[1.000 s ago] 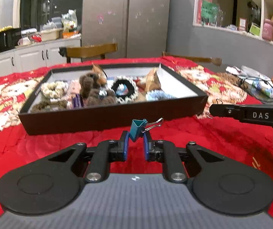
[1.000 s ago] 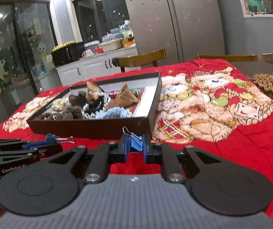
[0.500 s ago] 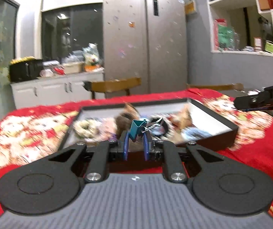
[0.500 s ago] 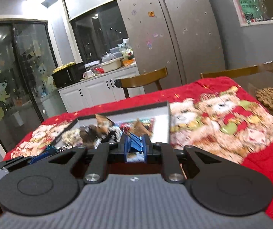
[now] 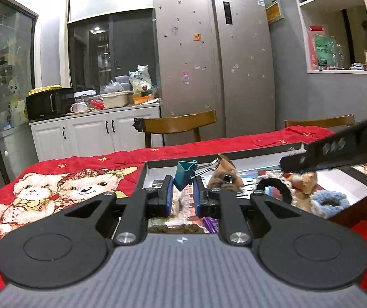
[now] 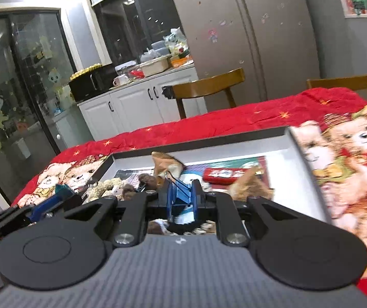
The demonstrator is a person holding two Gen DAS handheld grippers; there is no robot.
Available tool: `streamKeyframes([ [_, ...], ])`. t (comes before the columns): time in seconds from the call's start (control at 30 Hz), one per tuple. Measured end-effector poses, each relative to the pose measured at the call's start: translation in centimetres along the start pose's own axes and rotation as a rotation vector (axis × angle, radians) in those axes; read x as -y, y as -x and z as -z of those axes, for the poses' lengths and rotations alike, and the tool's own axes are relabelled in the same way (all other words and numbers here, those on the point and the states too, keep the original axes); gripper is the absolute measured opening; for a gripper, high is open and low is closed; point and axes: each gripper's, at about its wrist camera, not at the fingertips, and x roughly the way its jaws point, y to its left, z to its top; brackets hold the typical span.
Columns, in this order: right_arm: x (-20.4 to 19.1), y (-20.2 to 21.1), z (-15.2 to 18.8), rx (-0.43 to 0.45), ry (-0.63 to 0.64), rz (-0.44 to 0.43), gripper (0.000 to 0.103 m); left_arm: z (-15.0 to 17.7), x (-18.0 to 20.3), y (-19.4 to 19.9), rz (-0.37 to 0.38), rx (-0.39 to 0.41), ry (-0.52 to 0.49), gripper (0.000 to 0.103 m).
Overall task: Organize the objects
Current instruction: 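Lift and carry the blue binder clips over the box with the left tool, then lower the clips into the box and open the left tool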
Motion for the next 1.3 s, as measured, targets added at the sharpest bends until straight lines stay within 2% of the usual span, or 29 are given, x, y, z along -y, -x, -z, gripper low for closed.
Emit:
streamKeyframes([
  [0.1, 0.2, -0.6, 1.2, 0.041, -0.017, 0.006, 0.018, 0.3, -0.8, -1.2, 0.013, -0.039, 0.029, 0.019],
  [0.23, 0.0, -1.0, 2.2, 0.033, 0.019, 0.017, 0.018, 0.4, -1.9, -1.8, 0.047, -0.077, 0.090, 0.019],
  [0.5, -0.3, -1.1, 2.6, 0.028, 0.028, 0.032, 0.018, 0.8, -2.3, -3.1, 0.060, -0.146, 0.115, 0.019],
  [0.87, 0.8, -1.5, 2.6, -0.002, -0.017, 0.024, 0.018, 0.8, -2.5, -3.9, 0.063, -0.208, 0.140, 0.019],
  [1.1, 1.0, -1.4, 2.5, -0.009, -0.033, -0.008, 0.023, 0.9, -2.8, -4.0, 0.055, -0.213, 0.160, 0.021],
  [1.13, 1.0, -1.4, 2.5, -0.008, -0.033, -0.017, 0.025, 0.9, -2.8, -4.0, 0.052, -0.217, 0.162, 0.024],
  [1.2, 0.9, -1.3, 2.5, -0.002, -0.031, -0.038, 0.053, 0.9, -3.0, -4.1, 0.045, -0.223, 0.173, 0.042],
  [1.27, 0.8, -0.7, 2.4, 0.031, -0.023, -0.062, 0.064, 0.9, -3.1, -3.9, 0.054, -0.210, 0.182, 0.047],
  [1.3, 0.6, -0.2, 2.4, 0.056, -0.014, -0.061, 0.067, 0.8, -3.0, -3.6, 0.038, -0.198, 0.177, 0.056],
])
